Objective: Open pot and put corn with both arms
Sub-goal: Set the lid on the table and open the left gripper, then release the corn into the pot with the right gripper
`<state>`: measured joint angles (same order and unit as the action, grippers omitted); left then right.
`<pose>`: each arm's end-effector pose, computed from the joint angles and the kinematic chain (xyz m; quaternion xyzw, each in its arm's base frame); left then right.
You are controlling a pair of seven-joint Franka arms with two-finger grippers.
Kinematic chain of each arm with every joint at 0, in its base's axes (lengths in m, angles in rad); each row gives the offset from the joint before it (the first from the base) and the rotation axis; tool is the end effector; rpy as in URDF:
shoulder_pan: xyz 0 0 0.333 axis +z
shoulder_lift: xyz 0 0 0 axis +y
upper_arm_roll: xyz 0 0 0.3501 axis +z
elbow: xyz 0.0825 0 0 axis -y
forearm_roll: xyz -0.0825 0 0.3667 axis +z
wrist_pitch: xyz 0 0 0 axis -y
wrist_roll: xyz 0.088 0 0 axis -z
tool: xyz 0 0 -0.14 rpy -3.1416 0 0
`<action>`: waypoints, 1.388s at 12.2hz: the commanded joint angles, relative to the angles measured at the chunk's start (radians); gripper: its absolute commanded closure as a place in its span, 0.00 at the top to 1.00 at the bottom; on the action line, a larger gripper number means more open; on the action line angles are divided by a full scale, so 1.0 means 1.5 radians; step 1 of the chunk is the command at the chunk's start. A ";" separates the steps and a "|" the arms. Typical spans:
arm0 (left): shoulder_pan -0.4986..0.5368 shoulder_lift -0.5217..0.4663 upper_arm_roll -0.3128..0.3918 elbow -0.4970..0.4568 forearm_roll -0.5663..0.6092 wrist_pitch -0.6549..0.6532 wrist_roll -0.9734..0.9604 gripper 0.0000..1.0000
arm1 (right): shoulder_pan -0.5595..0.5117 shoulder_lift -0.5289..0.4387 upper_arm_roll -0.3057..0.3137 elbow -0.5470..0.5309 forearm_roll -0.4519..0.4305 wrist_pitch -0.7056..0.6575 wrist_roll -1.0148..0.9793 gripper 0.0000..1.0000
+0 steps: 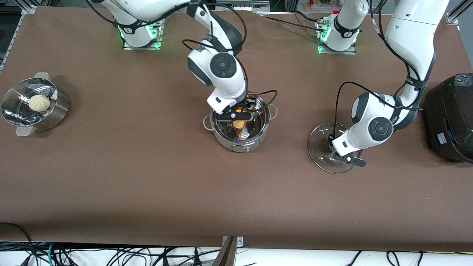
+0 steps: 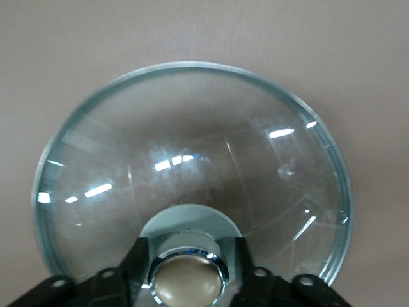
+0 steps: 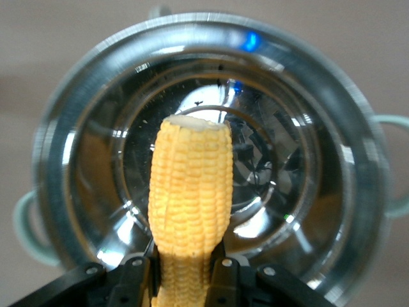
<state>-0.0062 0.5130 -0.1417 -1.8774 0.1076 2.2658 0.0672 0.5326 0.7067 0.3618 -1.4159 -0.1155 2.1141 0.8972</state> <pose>0.6194 -0.0819 0.2387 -0.9888 0.1369 0.0585 0.0064 0.5063 0.5313 0.3062 -0.9976 0.0144 0.0397 0.0550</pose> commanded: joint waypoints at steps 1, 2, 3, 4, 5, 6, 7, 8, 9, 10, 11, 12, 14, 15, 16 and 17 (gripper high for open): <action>0.004 -0.151 -0.011 0.029 -0.002 -0.145 0.003 1.00 | 0.002 0.038 -0.003 0.033 -0.016 0.009 0.006 0.00; 0.002 -0.188 -0.014 0.067 -0.027 -0.221 0.000 1.00 | 0.001 0.042 -0.003 0.032 -0.016 0.008 0.006 0.00; 0.003 -0.204 -0.015 0.121 -0.043 -0.299 0.009 1.00 | 0.001 0.042 -0.003 0.031 -0.016 0.008 0.006 0.00; 0.002 -0.216 -0.016 0.186 -0.052 -0.365 -0.006 1.00 | 0.001 0.044 -0.003 0.031 -0.014 0.008 0.009 0.28; 0.002 -0.217 -0.014 0.255 -0.051 -0.402 -0.047 1.00 | 0.001 0.045 -0.003 0.030 -0.020 0.008 0.014 0.99; 0.005 -0.213 -0.012 0.296 -0.042 -0.407 -0.115 1.00 | 0.001 0.045 -0.003 0.032 -0.030 0.006 0.013 1.00; 0.009 -0.215 -0.013 0.314 -0.047 -0.423 -0.131 1.00 | 0.002 0.039 -0.002 0.033 -0.030 0.001 0.013 1.00; 0.005 -0.224 -0.015 0.306 -0.049 -0.453 -0.142 1.00 | 0.003 0.029 0.002 0.033 -0.029 -0.001 0.011 1.00; 0.004 -0.229 -0.016 0.305 -0.041 -0.461 -0.165 1.00 | 0.010 0.007 0.003 0.035 -0.030 -0.023 0.009 1.00; 0.006 -0.234 -0.016 0.304 -0.041 -0.462 -0.184 1.00 | 0.019 -0.007 0.004 0.068 -0.030 -0.085 0.006 1.00; 0.008 -0.248 -0.018 0.292 -0.041 -0.463 -0.182 1.00 | 0.019 -0.024 0.004 0.136 -0.028 -0.201 0.003 1.00; 0.010 -0.272 -0.018 0.257 -0.041 -0.463 -0.171 1.00 | 0.009 -0.041 -0.003 0.205 -0.028 -0.324 0.000 1.00; 0.011 -0.337 -0.018 0.164 -0.051 -0.429 -0.158 1.00 | -0.107 -0.114 -0.013 0.232 -0.025 -0.457 -0.086 1.00; 0.014 -0.345 -0.017 0.143 -0.055 -0.409 -0.149 1.00 | -0.172 -0.135 -0.013 0.230 -0.022 -0.465 -0.179 1.00; 0.032 -0.345 -0.016 0.140 -0.085 -0.399 -0.114 1.00 | -0.223 -0.144 -0.013 0.230 -0.023 -0.476 -0.257 1.00; 0.049 -0.345 -0.016 0.140 -0.107 -0.399 -0.075 1.00 | -0.256 -0.144 -0.012 0.231 -0.025 -0.488 -0.295 1.00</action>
<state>0.0134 0.0418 -0.1617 -1.6056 0.0084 1.6305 -0.1443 0.2462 0.4853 0.3219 -1.0551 -0.1590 1.4048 0.5655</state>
